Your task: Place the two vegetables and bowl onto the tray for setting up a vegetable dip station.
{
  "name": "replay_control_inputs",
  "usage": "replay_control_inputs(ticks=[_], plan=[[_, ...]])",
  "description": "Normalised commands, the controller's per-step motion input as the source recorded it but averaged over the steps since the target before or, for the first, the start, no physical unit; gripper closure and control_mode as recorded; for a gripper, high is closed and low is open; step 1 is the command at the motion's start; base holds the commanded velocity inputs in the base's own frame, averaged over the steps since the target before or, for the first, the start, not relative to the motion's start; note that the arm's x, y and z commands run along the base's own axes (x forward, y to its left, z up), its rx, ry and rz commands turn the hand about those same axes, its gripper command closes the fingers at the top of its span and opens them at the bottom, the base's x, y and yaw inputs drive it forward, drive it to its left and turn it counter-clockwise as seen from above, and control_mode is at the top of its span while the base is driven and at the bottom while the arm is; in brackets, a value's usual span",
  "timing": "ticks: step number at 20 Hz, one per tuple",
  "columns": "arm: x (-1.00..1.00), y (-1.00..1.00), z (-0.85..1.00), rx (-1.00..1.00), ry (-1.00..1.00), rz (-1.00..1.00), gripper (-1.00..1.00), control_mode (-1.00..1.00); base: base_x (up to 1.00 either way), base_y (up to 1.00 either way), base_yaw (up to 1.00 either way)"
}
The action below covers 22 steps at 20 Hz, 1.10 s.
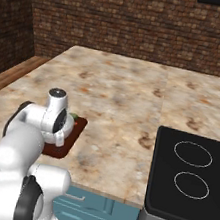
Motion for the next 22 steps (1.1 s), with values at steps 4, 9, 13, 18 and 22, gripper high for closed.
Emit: replay_control_inputs(ticks=[4, 9, 13, 18, 22], plan=[[-0.1, -0.15, 0.43, 0.0, 0.0, 0.0, -1.0, -1.0, 0.0, 0.0, 0.0], [-0.31, -0.14, 0.47, 0.0, 0.0, 0.0, -1.0, -1.0, 0.0, 0.0, 0.0], [-0.61, -0.15, 0.3, 0.0, 0.0, 0.0, -1.0, -1.0, 0.0, 0.0, 0.0], [-0.72, -0.15, 0.25, 0.0, 0.0, 0.0, -1.0, -1.0, 0.0, 0.0, 0.0], [-0.86, -0.07, 0.37, 0.0, 0.0, 0.0, -1.0, -1.0, 0.0, 0.0, 0.0]])
